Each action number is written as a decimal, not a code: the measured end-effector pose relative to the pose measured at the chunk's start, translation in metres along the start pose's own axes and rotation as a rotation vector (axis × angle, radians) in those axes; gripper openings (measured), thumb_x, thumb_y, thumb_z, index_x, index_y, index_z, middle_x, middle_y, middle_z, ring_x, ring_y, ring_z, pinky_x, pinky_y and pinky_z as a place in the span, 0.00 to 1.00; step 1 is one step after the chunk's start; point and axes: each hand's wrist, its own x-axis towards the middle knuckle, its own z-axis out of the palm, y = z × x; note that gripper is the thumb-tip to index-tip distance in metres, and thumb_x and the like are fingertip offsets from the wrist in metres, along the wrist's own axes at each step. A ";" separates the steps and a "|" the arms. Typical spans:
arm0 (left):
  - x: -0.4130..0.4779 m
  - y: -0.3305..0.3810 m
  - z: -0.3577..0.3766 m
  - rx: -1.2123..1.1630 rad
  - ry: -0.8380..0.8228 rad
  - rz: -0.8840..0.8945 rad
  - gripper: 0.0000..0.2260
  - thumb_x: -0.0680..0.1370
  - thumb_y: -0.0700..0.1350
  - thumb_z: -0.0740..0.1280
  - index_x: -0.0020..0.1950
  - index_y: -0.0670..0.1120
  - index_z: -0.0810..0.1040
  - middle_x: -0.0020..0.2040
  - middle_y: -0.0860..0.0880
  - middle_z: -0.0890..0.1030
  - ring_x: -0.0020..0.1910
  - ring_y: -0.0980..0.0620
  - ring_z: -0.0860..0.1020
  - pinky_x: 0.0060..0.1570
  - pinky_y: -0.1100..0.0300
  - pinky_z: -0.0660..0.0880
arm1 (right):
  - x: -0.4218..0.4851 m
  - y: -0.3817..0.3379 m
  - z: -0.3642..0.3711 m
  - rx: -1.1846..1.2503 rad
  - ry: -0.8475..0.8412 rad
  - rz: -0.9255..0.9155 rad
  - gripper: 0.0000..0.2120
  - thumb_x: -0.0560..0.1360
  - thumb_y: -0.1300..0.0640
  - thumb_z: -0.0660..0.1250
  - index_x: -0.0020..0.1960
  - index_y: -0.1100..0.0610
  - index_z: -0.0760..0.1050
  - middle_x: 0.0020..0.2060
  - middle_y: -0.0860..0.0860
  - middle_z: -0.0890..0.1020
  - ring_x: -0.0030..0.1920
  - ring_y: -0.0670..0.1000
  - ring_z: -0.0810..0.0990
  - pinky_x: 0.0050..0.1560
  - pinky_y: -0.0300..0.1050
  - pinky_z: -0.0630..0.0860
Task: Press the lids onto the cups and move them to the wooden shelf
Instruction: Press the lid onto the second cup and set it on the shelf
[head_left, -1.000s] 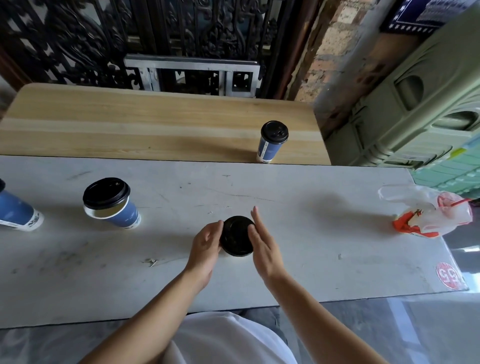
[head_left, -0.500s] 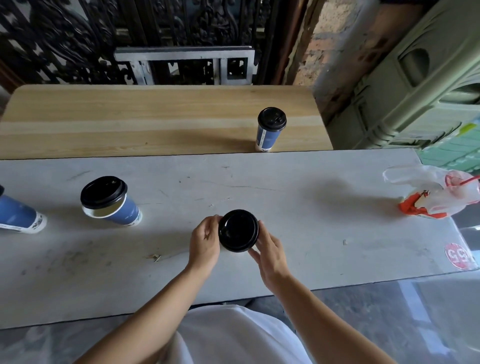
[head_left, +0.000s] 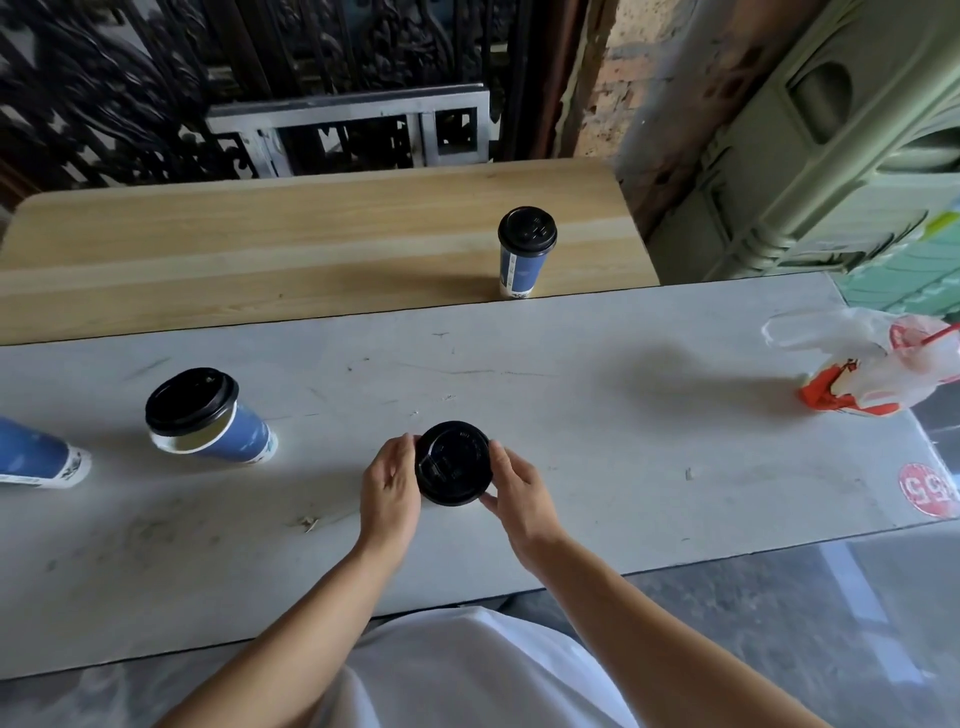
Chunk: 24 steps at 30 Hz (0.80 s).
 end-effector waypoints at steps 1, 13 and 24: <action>-0.001 0.000 0.000 -0.005 -0.010 -0.005 0.14 0.86 0.47 0.59 0.44 0.48 0.79 0.39 0.55 0.82 0.39 0.63 0.78 0.41 0.72 0.73 | 0.001 0.000 0.000 -0.015 0.006 -0.015 0.19 0.85 0.48 0.55 0.60 0.57 0.81 0.56 0.56 0.84 0.57 0.47 0.81 0.61 0.48 0.78; 0.004 0.003 -0.006 -0.021 -0.156 0.055 0.13 0.87 0.44 0.57 0.52 0.52 0.81 0.50 0.50 0.84 0.53 0.51 0.81 0.59 0.47 0.77 | 0.006 0.005 0.012 0.060 0.066 -0.027 0.14 0.85 0.51 0.54 0.57 0.49 0.78 0.53 0.50 0.83 0.58 0.49 0.81 0.44 0.58 0.86; -0.007 -0.001 -0.014 -0.159 -0.157 -0.111 0.12 0.86 0.44 0.57 0.54 0.51 0.81 0.49 0.59 0.85 0.52 0.64 0.83 0.43 0.61 0.83 | -0.004 -0.004 0.007 0.177 0.046 0.080 0.14 0.83 0.50 0.61 0.58 0.57 0.81 0.59 0.55 0.82 0.64 0.53 0.79 0.54 0.59 0.83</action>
